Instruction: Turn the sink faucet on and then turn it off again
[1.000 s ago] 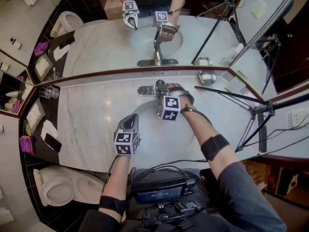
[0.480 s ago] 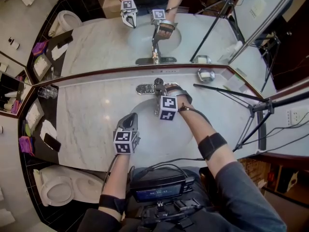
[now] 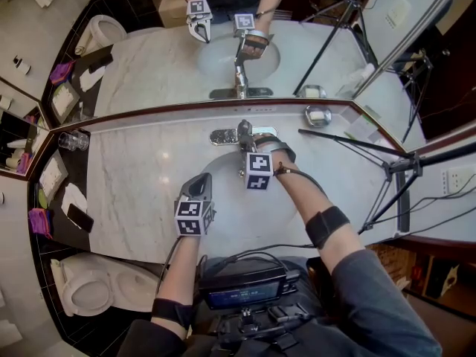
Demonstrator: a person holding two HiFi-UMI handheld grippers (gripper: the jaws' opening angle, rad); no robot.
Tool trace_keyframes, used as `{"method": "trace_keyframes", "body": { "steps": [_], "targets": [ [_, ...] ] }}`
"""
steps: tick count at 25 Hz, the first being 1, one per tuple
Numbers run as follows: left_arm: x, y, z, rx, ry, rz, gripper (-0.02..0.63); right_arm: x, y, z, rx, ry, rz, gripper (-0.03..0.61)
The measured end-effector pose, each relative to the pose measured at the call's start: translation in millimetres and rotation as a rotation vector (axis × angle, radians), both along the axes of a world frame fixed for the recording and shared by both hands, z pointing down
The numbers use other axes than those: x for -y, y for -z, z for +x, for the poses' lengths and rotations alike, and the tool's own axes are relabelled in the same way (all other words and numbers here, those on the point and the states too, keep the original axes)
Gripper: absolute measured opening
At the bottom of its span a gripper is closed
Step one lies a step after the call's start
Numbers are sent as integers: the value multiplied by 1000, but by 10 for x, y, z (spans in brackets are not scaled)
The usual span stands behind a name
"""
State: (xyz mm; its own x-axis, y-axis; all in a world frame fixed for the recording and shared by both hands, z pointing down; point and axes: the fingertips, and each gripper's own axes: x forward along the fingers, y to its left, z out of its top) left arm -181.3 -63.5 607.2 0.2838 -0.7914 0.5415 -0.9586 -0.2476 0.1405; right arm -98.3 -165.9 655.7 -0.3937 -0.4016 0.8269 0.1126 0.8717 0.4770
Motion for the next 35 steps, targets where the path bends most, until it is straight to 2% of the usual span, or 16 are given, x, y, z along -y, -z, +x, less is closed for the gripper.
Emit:
{"method": "trace_keyframes", "body": {
  "steps": [16, 21, 26, 30, 35],
  "targets": [
    [-37, -25, -35, 1, 11, -6, 3, -113, -102, -9, 18, -15, 12, 135],
    [-63, -19, -54, 5, 13, -5, 3, -126, -71, 5, 41, -60, 30, 137],
    [-99, -36, -83, 8, 18, -10, 3, -147, 112, 126, 199, -211, -19, 130],
    [-95, -26, -80, 7, 17, -9, 3, -153, 290, 306, 310, -321, -51, 51],
    [-83, 1, -58, 8, 14, -4, 3, -180, 433, 564, 448, -460, -111, 28]
  ]
}}
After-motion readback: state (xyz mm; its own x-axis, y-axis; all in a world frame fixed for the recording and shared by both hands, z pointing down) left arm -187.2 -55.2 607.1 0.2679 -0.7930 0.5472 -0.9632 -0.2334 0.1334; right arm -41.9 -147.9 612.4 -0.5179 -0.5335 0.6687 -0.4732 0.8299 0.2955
